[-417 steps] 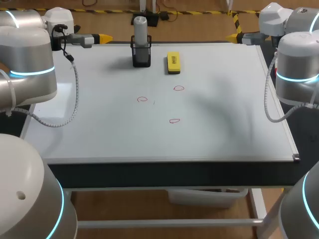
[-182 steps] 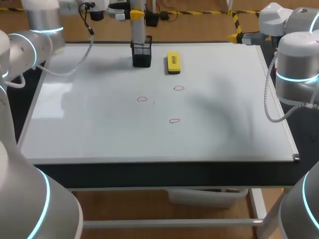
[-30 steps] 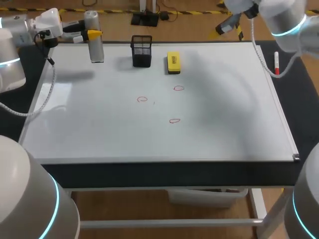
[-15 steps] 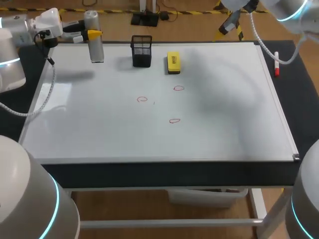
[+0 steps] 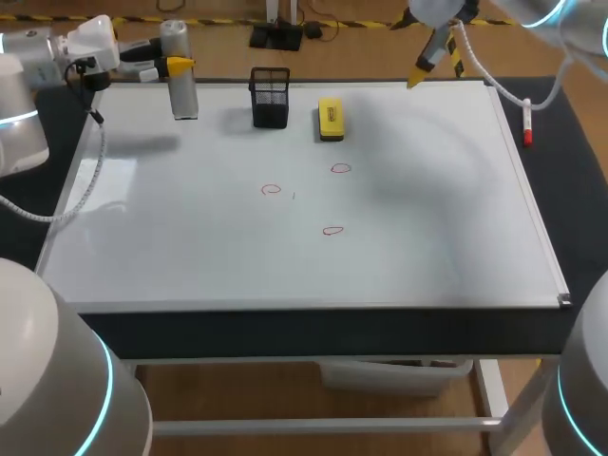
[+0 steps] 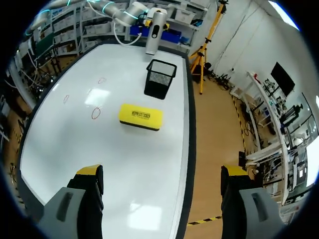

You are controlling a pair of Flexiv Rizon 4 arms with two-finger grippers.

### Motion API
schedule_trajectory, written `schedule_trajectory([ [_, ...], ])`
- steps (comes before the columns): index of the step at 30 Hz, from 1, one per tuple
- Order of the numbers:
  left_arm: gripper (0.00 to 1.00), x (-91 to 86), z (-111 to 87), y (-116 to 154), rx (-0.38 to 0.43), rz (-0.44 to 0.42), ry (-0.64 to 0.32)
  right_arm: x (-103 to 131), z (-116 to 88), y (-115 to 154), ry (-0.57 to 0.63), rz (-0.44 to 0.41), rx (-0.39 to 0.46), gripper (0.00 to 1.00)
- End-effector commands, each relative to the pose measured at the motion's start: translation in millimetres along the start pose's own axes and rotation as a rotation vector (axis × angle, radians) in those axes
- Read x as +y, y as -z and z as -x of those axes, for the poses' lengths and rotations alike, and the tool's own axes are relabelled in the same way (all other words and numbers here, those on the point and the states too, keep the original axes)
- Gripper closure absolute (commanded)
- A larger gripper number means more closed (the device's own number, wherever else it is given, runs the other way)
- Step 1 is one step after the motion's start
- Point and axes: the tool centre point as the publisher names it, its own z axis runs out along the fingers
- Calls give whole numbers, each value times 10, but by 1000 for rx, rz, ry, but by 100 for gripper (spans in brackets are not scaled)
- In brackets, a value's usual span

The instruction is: Pick up the inspection probe, press it on each red-marked spot on the whiteboard one by one, put down the probe, pick up the eraser, and wipe off all the red marks.

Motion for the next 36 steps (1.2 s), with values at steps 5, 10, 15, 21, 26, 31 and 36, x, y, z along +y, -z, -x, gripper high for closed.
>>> schedule_trajectory([
  [5, 100, -14, -19, -1, -4, 1, -2, 101, 61, -133, 79, -8, 164, 0],
  [10, 100, -14, -19, -1, -4, 1, -2, 179, 72, -208, 137, -17, 208, 0],
  [15, 100, -14, -19, -1, -4, 1, -2, 247, 58, -293, 212, -41, 259, 0],
  [21, 100, -14, -19, -1, -4, 1, -2, 304, 23, -385, 330, -92, 354, 0],
  [26, 100, -14, -19, -1, -4, 1, -2, 390, -4, -422, 396, -85, 399, 0],
  [31, 100, -14, -19, -1, -4, 1, -2, 415, 3, -419, 378, -91, 381, 0],
  [36, 100, -14, -19, -1, -4, 1, -2, 415, 3, -419, 378, -91, 381, 0],
])
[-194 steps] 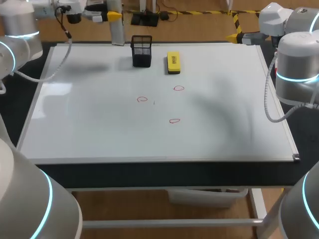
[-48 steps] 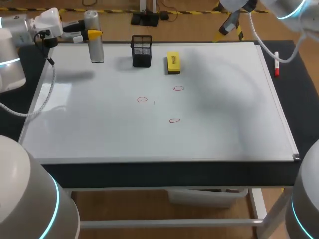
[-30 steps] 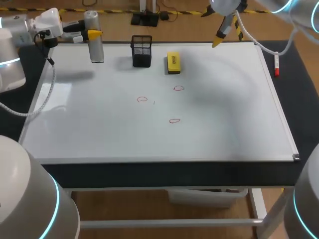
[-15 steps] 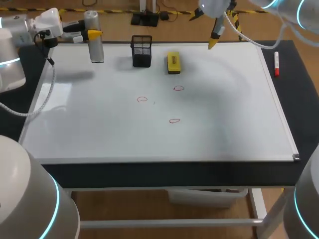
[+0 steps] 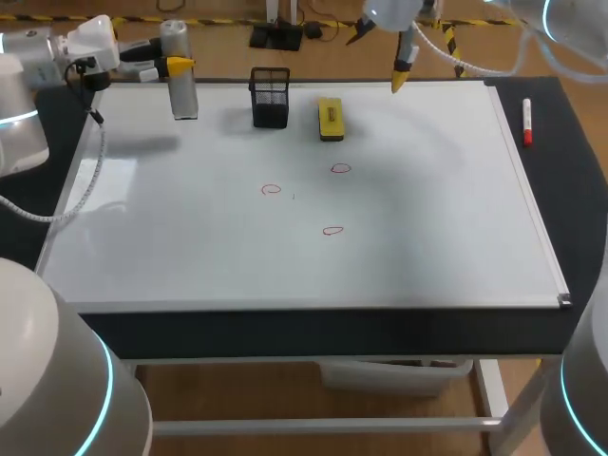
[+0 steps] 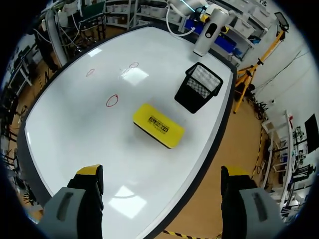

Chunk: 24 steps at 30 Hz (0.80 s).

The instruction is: Pick up the inspection probe, press it on each red-marked spot on the whiteboard one by one, put down the probe, pick up the eraser, and wipe off all the red marks.

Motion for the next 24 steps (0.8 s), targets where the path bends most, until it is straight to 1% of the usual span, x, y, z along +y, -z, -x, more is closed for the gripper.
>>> schedule_trajectory([
  [1, 100, -14, -19, -1, -4, 1, -2, 12, 30, 38, 1, -5, 144, 0],
  [16, 100, -14, -19, -1, -4, 1, -2, 12, 30, 38, 1, -5, 144, 0],
  [18, 100, -14, -19, -1, -4, 1, -2, 23, 50, -13, 23, -14, 174, 0],
  [24, 100, -14, -19, -1, -4, 1, -2, 32, 40, -181, 95, 1, 197, 0],
])
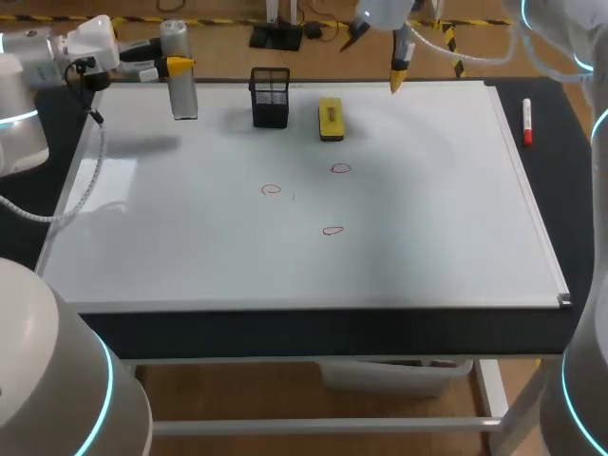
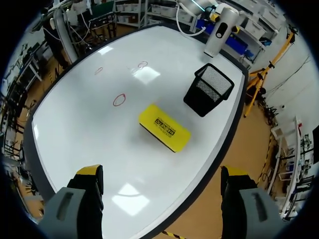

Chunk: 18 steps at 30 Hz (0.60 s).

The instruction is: Pick up the inspection probe, press it on each red-marked spot on the whiteboard one by one, put down the probe, pick up the eraser, and wipe off all the red marks.

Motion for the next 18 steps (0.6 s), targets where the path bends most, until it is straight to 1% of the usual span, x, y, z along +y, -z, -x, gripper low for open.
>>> schedule_trajectory([
  [1, 100, -14, -19, -2, -4, 1, -2, -17, 68, -109, 53, 8, 97, 0],
  [9, 100, -14, -19, -2, -4, 1, -2, 55, 66, -259, 195, -2, 143, 0],
  [18, 100, -14, -19, -2, -4, 1, -2, 216, 122, -427, 367, -33, 307, 0],
])
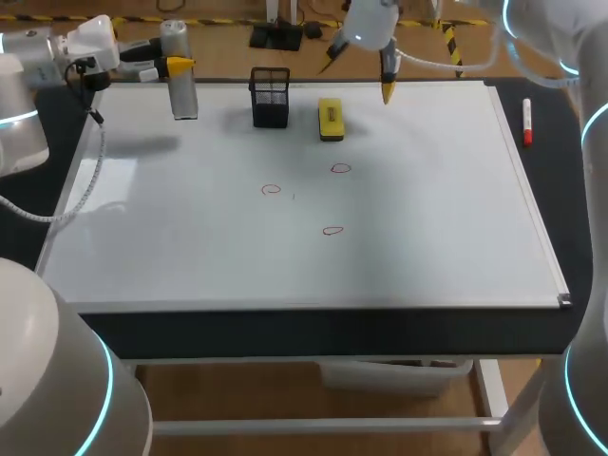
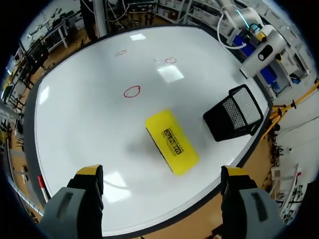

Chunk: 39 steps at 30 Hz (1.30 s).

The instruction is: Pick up the inspection probe, press it on each red-marked spot on the whiteboard one by one, put down the probe, pick up the eraser, and wipe off all the red marks.

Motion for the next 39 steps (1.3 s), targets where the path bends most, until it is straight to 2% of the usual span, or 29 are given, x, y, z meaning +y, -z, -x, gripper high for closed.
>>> schedule_trajectory([
  [1, 100, -14, -18, 0, -4, 1, -2, -7, 115, -44, 42, 7, 226, 0],
  [14, 100, -14, -18, 0, -4, 1, -2, 114, 226, -235, 172, 14, 348, 0],
  [28, 100, -14, -18, 0, -4, 1, -2, 110, 252, -340, 285, 52, 403, 0],
  [39, 100, -14, -18, 0, -4, 1, -2, 98, 234, -513, 302, 77, 419, 0],
])
